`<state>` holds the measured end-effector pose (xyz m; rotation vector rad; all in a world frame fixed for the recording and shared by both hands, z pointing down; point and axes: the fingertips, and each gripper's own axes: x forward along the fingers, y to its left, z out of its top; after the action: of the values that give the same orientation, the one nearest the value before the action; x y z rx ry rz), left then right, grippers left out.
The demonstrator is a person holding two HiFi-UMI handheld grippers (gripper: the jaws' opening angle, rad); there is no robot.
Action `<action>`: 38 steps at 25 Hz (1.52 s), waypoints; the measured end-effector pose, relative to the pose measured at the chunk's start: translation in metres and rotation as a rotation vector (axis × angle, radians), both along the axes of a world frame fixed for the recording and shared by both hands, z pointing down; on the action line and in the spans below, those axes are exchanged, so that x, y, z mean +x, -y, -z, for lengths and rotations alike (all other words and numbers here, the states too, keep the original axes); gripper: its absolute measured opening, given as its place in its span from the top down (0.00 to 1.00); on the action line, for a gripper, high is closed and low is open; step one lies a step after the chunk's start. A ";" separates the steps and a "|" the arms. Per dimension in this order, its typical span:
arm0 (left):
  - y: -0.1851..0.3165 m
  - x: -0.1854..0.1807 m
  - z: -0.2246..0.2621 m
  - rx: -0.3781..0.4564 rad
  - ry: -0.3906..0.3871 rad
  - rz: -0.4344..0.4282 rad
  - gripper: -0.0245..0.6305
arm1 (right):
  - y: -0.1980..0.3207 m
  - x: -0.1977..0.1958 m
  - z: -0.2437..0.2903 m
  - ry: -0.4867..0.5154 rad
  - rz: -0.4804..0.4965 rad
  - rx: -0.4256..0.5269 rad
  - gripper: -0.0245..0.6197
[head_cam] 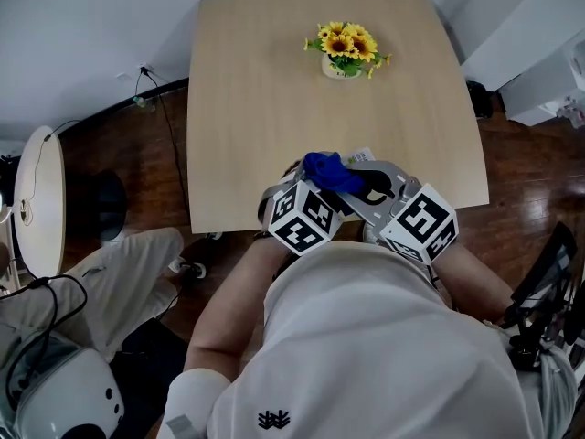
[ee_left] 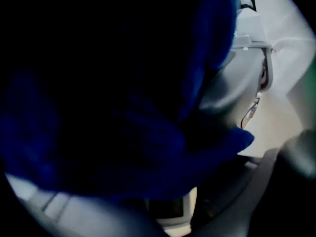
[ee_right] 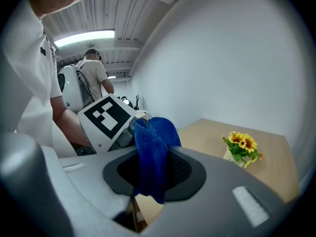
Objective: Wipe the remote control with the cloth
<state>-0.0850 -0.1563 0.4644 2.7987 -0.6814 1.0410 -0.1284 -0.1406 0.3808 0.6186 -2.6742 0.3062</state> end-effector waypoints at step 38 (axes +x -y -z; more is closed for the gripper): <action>0.042 0.025 -0.139 -0.129 0.211 -0.208 0.54 | -0.001 0.212 -0.062 -0.111 -0.607 -0.103 0.83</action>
<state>-0.0595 -0.1985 0.6032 2.7169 -0.3282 1.3777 0.0832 -0.1395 0.4425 1.3617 -2.2889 0.5451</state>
